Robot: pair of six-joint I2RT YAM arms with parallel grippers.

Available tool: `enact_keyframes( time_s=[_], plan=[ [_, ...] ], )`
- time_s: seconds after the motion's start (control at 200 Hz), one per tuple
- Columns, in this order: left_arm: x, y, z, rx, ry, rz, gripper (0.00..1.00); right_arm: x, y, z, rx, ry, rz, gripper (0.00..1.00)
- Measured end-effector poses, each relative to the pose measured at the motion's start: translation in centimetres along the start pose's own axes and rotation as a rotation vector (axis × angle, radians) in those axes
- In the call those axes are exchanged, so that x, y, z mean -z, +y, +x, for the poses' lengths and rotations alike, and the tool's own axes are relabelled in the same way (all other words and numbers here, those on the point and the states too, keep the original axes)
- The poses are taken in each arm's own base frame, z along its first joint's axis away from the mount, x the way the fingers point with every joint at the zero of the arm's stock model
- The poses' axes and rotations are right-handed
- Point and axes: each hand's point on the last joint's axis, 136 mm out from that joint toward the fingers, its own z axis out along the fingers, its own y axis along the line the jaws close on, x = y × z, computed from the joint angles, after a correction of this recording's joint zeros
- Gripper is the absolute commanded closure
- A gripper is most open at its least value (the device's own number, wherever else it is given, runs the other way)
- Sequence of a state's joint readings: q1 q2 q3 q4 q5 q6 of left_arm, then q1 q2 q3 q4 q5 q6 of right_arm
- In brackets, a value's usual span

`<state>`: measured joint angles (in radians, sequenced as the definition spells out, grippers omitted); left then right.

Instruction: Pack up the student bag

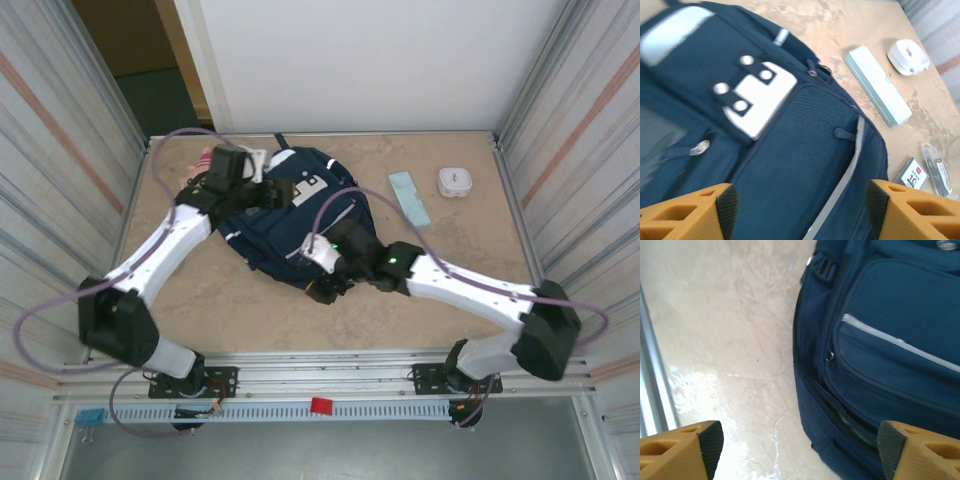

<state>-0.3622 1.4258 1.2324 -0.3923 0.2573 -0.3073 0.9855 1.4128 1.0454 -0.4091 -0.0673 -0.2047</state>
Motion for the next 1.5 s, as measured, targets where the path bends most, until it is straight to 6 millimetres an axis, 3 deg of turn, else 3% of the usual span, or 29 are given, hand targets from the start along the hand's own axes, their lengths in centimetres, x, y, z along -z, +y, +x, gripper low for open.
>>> enact_keyframes(
  time_s=[0.11,0.21,0.351,0.386,0.531,0.566,0.631,0.792,0.912,1.042,1.163,1.348,1.498],
  plan=[
    [2.0,3.2,2.1,0.093,-0.005,-0.055,0.3,-3.6,0.4,1.4,0.116,0.102,-0.009,0.18],
    [2.7,5.9,4.8,0.175,0.023,-0.108,0.3,-6.1,0.0,2.9,0.188,0.178,0.001,0.19],
    [3.2,8.1,7.6,0.255,0.053,-0.149,0.3,-8.8,-0.9,4.7,0.288,0.259,0.053,0.25],
    [3.3,8.4,8.0,0.268,0.055,-0.154,0.3,-9.4,-1.2,5.2,0.312,0.279,0.072,0.33],
    [3.2,8.6,9.0,0.292,0.066,-0.154,0.3,-10.5,-2.6,5.6,0.394,0.3,0.168,0.86],
    [3.2,8.6,9.1,0.296,0.07,-0.152,0.3,-10.4,-2.8,5.3,0.412,0.292,0.187,0.95],
    [3.1,8.6,9.4,0.303,0.077,-0.15,0.3,-9.9,-3.2,4.5,0.427,0.263,0.216,1.0],
    [2.9,9.0,10.3,0.317,0.085,-0.148,0.31,-5.9,-4.6,1.8,0.409,0.166,0.254,1.0],
    [3.3,8.5,10.1,0.304,0.05,-0.117,0.33,-2.0,-7.0,-0.3,0.344,0.104,0.265,1.0],
    [4.0,7.6,9.9,0.267,-0.029,-0.059,0.38,0.6,-9.1,-1.6,0.302,0.062,0.265,1.0],
    [3.5,7.3,10.7,0.208,-0.085,-0.002,0.41,1.2,-9.9,-1.5,0.282,0.06,0.245,1.0],
    [0.8,7.0,13.0,0.094,-0.094,0.056,0.43,1.2,-9.7,-0.4,0.269,0.084,0.197,1.0],
    [-1.4,6.0,12.9,0.001,-0.095,0.122,0.46,1.3,-9.3,-0.2,0.266,0.086,0.176,1.0]
  ],
)
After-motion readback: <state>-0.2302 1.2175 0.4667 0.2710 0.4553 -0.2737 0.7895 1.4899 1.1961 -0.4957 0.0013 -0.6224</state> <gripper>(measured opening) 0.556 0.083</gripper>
